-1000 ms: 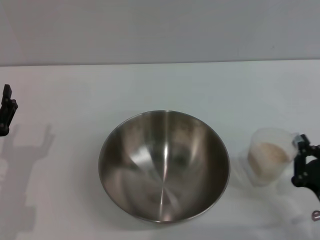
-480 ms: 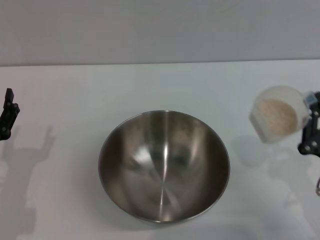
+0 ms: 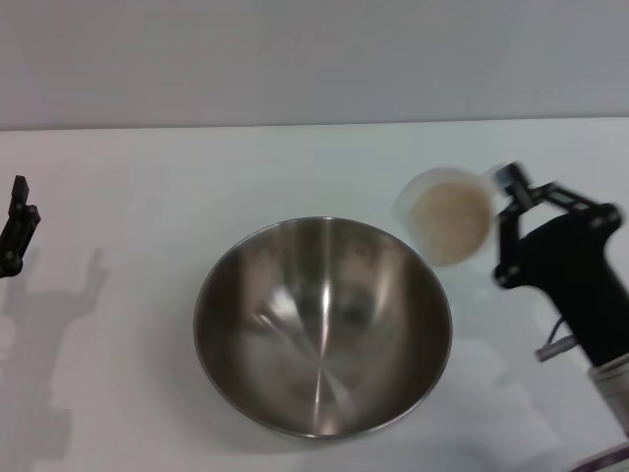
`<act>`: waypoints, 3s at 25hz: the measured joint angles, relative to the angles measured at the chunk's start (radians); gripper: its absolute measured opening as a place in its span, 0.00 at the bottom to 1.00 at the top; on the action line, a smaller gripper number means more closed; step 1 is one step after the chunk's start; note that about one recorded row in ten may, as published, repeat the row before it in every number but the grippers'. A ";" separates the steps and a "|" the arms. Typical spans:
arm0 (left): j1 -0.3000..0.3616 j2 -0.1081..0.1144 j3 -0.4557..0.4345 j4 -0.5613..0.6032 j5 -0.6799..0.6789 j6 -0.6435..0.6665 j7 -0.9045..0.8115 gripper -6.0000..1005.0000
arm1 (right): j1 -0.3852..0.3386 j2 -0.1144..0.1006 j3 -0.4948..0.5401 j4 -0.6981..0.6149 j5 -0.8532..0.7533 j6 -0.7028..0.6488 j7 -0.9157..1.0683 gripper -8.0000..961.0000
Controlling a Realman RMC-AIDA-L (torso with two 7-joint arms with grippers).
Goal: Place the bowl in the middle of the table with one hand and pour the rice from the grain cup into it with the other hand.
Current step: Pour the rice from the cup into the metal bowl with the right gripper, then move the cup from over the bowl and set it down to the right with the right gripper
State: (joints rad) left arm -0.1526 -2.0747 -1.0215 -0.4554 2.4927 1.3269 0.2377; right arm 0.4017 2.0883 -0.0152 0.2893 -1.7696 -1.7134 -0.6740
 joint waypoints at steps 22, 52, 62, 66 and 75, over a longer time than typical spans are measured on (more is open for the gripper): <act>-0.009 -0.002 0.009 0.000 0.000 -0.003 -0.001 0.84 | 0.022 0.003 0.004 0.167 -0.163 0.128 -1.076 0.02; -0.013 -0.002 0.012 0.014 0.000 -0.008 -0.038 0.84 | 0.028 0.004 0.020 0.269 -0.220 0.256 -1.907 0.02; -0.013 -0.002 0.018 0.014 0.000 -0.007 -0.038 0.84 | 0.032 0.004 0.025 0.259 -0.254 0.299 -2.005 0.02; -0.014 -0.002 0.019 0.014 0.000 -0.006 -0.038 0.84 | 0.032 0.004 0.025 0.261 -0.255 0.299 -2.009 0.02; -0.016 -0.002 0.020 0.014 0.000 -0.005 -0.038 0.84 | 0.019 0.004 0.067 0.315 -0.255 0.253 -1.799 0.02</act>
State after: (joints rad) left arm -0.1684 -2.0769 -1.0016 -0.4418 2.4926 1.3219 0.1993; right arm 0.4208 2.0924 0.0517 0.6040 -2.0248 -1.4604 -2.4728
